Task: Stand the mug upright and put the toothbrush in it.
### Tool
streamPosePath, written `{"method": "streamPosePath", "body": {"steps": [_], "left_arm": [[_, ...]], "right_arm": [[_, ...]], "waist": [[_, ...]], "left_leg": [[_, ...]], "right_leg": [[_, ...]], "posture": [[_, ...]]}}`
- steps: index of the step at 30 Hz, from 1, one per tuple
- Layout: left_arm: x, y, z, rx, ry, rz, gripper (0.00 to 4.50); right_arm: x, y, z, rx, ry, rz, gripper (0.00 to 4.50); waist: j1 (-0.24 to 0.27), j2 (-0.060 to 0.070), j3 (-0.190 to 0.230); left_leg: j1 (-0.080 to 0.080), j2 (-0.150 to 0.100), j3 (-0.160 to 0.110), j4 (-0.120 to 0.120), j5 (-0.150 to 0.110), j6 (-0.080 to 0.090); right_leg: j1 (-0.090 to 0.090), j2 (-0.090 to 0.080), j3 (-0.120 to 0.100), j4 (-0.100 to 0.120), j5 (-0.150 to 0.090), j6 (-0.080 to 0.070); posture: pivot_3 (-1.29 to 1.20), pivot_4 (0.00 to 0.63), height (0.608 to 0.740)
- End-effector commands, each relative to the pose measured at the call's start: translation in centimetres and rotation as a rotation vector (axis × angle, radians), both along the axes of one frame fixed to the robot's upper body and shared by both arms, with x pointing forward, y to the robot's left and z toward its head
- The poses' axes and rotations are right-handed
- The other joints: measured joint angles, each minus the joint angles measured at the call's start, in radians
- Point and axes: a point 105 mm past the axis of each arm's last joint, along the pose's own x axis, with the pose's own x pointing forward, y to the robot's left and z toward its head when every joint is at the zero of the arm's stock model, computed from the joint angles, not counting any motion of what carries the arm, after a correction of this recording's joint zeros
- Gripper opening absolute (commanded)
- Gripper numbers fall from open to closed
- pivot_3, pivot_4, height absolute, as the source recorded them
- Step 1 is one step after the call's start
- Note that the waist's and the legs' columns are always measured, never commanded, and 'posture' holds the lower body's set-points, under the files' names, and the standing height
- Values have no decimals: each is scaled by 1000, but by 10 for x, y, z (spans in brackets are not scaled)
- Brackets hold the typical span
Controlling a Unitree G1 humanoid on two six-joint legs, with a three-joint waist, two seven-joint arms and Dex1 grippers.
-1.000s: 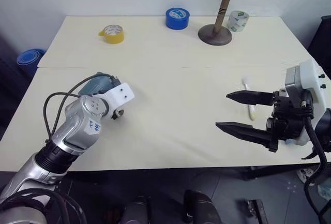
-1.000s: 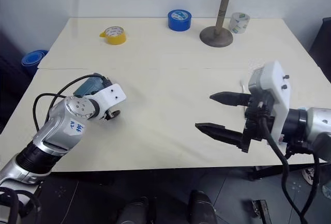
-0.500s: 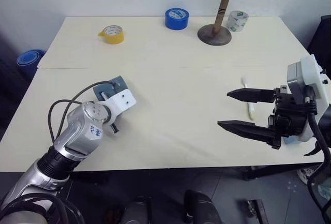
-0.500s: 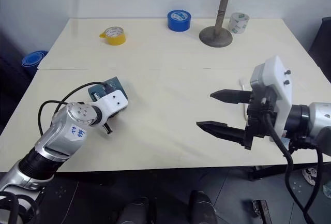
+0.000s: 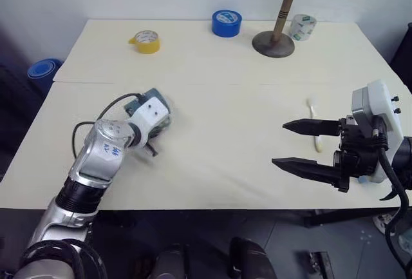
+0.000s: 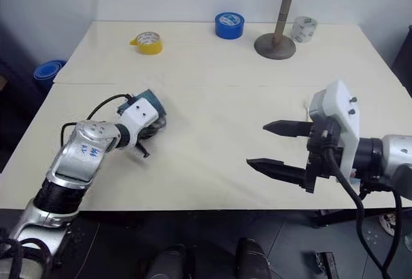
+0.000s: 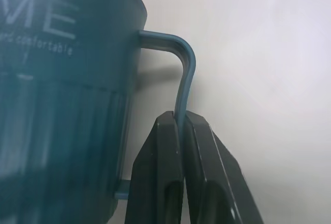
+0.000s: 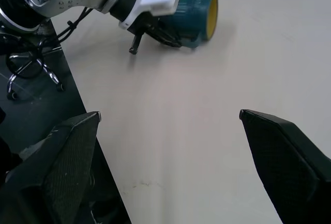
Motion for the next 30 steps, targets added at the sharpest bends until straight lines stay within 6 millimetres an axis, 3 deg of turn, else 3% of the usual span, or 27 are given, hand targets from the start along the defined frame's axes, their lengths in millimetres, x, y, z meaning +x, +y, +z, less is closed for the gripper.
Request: {"method": "streamPosePath", "body": {"steps": [1,5,8,17,30], "left_arm": [[-14,-21,40,-260,-93,-223,30],[-37,-33,66,-469,-168,-469,30],[-42,-43,75,-614,-215,-557,30],[-44,-108,35,-798,79,-718,30],[-13,-145,-11,-745,33,-665,30]], "right_arm": [[1,-5,9,26,-48,-28,4500],[7,-11,5,43,-51,-85,4500],[11,-16,1,53,-56,-131,4500],[12,-25,1,78,-80,-223,4500],[6,-20,-1,97,-78,-248,4500]], "waist": [[2,-1,0],[-4,-2,1],[-3,-2,1],[6,-2,1],[4,-2,1]], "left_leg": [[-2,0,-1,2,0,0],[-3,1,-2,3,0,0],[-3,1,-2,4,0,0],[-10,-1,-8,8,-1,0],[-10,-1,-8,8,-1,1]], "right_leg": [[-1,0,-1,0,0,0],[-1,1,-3,0,0,0],[-1,1,-3,0,0,0],[0,1,-6,-2,2,3],[0,1,-6,-4,2,3]], "posture": [[0,150,740],[0,150,740],[0,150,740],[0,150,740],[0,150,740]]}}
